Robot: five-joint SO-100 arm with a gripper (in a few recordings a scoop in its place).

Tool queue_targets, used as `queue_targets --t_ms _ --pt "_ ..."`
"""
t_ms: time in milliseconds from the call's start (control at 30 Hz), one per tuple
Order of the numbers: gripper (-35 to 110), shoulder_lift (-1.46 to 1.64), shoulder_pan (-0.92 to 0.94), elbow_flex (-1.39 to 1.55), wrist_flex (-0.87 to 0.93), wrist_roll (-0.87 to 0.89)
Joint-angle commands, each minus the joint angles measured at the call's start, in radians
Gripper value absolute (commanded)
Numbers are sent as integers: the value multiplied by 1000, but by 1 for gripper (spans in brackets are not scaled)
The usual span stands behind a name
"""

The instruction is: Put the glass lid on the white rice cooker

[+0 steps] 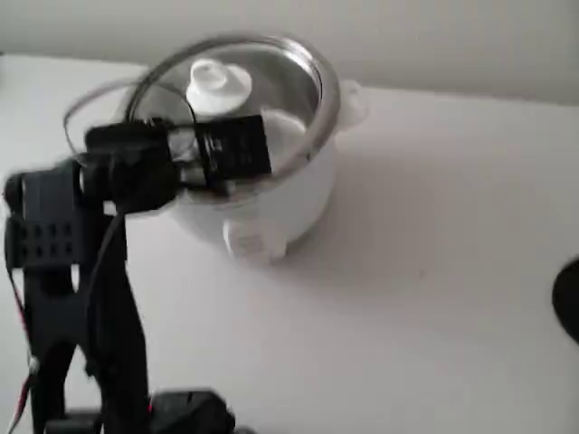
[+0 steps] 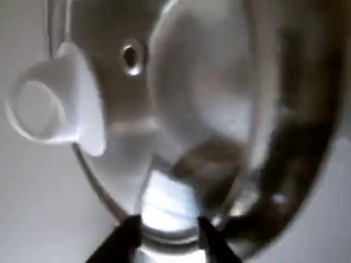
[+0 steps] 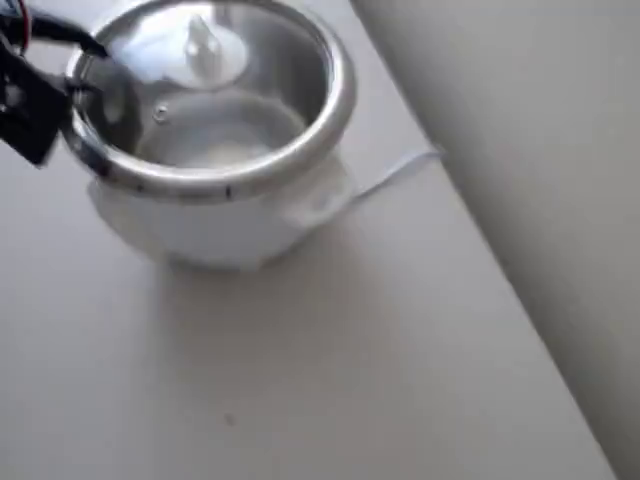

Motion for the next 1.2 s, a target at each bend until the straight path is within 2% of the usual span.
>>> queue_targets --t_ms 0,100,233,367,500,733,900,1000,1067,1167 --pt "13 61 -6 0 64 8" --pt "13 95 -9 -12 91 3" --pt "13 164 -11 -89 219 -17" --pt "13 285 -21 -78 344 -23" --pt "10 431 37 -26 394 -18" --pt "1 770 241 394 336 -75" --pt "0 847 411 488 302 -196" --pt "0 911 508 695 175 -252" --pt "0 1019 531 882 89 -295" --pt "0 1094 526 1072 91 -255"
